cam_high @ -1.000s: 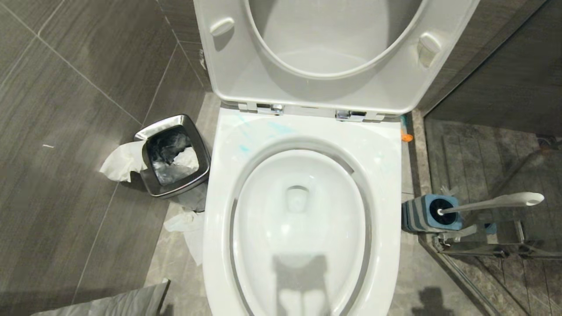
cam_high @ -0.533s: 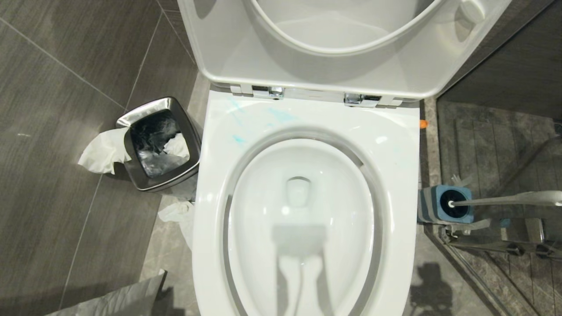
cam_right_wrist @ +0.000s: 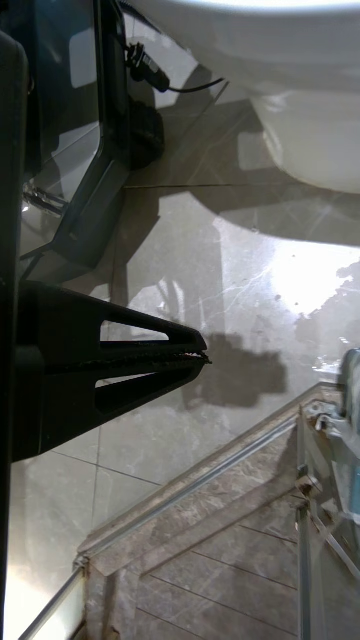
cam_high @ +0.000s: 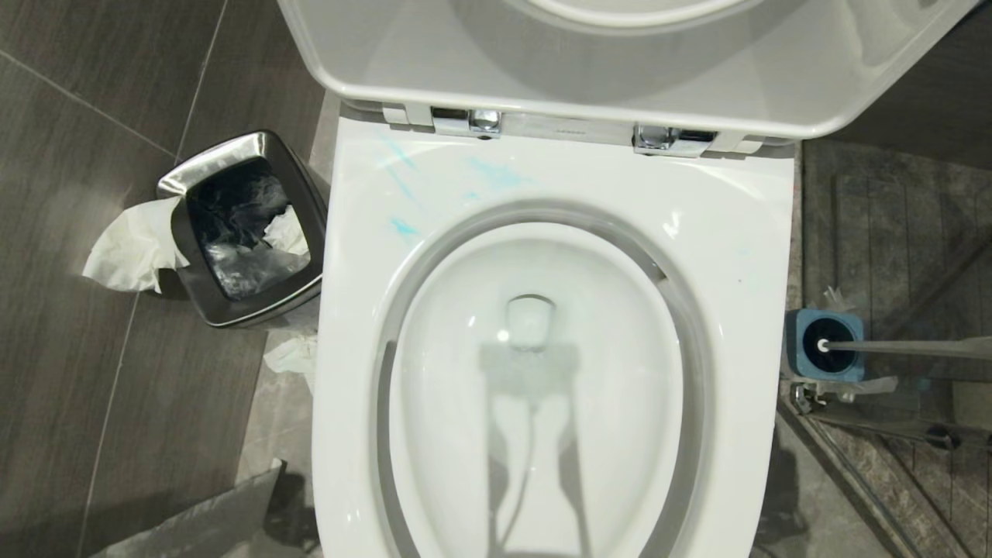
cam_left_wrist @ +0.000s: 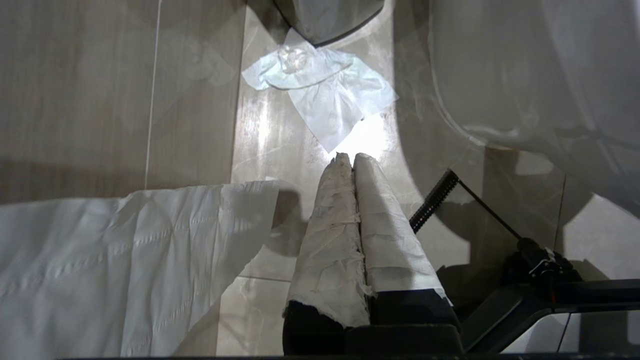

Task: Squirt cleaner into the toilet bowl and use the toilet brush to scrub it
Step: Pour in the cleaning agent

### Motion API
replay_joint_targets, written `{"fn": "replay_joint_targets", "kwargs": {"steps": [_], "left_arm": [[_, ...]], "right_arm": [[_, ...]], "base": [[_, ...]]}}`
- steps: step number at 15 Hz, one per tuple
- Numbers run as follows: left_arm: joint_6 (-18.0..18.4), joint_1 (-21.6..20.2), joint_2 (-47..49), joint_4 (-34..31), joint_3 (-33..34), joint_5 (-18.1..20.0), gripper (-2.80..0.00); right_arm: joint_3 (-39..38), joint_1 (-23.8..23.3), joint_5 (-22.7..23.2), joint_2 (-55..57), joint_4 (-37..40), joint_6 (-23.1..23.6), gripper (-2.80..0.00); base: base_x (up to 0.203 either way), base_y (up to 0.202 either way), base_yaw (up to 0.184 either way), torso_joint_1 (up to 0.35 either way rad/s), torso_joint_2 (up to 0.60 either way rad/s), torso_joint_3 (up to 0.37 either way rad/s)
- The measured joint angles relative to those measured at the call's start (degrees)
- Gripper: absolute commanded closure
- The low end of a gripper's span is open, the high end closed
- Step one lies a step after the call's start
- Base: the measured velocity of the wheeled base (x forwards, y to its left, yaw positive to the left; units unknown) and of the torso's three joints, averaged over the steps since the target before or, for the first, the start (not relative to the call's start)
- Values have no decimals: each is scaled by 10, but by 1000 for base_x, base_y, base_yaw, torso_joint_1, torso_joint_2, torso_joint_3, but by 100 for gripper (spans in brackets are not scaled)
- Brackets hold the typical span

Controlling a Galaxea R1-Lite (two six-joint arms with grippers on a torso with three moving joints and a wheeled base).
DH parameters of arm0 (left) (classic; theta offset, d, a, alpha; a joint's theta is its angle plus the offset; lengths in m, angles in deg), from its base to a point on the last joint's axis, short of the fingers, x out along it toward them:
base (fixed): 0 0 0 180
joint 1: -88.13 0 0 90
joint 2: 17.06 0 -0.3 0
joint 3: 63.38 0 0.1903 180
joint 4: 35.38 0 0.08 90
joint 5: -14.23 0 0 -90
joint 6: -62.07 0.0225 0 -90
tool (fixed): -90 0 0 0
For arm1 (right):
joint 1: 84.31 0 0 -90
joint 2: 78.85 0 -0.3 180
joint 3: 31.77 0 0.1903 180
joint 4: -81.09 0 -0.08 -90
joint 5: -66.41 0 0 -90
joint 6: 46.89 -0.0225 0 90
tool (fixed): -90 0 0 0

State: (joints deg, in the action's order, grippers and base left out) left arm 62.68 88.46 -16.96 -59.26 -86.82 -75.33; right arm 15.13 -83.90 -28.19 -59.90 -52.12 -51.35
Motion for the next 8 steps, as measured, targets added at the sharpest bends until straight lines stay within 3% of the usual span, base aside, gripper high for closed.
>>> {"fn": "replay_joint_targets", "kwargs": {"steps": [4, 8], "left_arm": [[0, 0, 0, 2, 1, 0, 0], [-2, 0, 0, 2, 1, 1, 0]], "right_arm": [[-2, 0, 2, 0, 0, 0, 0], [-6, 0, 3, 0, 0, -1, 0]], "base": [[0, 0, 0, 2, 5, -184], [0, 0, 0, 2, 1, -34]]}}
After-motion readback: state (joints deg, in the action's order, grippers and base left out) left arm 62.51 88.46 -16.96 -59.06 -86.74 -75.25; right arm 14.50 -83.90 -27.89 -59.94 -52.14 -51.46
